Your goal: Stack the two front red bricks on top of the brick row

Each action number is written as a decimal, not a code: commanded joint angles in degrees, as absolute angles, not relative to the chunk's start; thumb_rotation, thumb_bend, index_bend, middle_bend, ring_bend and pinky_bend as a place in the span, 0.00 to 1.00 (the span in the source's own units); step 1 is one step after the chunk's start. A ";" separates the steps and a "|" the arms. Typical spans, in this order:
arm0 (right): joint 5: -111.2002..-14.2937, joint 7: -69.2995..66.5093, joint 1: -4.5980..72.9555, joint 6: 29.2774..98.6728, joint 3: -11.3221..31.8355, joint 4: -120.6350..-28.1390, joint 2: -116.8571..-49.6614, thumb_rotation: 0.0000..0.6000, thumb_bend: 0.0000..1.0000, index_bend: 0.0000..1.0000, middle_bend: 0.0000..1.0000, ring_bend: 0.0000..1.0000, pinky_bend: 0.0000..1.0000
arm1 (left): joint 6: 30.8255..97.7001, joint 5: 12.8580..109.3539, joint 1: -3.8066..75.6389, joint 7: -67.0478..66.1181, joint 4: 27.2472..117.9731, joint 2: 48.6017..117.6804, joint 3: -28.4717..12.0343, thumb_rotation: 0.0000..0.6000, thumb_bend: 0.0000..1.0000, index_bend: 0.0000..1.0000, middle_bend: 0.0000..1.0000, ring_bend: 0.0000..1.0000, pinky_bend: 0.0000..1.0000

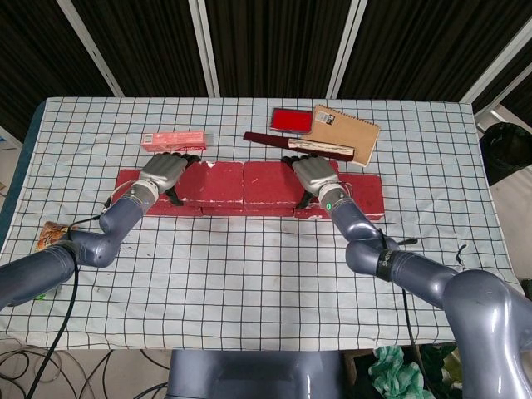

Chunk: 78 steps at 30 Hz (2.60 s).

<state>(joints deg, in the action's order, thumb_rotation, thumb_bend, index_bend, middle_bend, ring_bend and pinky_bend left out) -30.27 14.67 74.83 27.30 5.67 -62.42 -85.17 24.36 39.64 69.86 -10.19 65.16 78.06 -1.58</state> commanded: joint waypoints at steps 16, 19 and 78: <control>-29.36 14.62 74.98 26.61 4.88 -61.58 -85.65 1.00 0.19 0.20 0.24 0.18 0.09 | 24.58 36.84 70.84 -11.41 64.91 78.45 0.19 1.00 0.16 0.17 0.19 0.10 0.15; -29.17 14.62 75.03 26.37 4.67 -61.52 -85.71 1.00 0.19 0.20 0.23 0.18 0.09 | 24.64 36.62 70.91 -11.45 64.70 78.69 0.30 1.00 0.16 0.17 0.19 0.10 0.15; -27.88 14.16 76.00 26.16 3.32 -60.94 -86.22 1.00 0.13 0.07 0.07 0.05 0.09 | 23.60 33.87 72.25 -11.05 64.08 78.91 1.49 1.00 0.00 0.04 0.07 0.00 0.00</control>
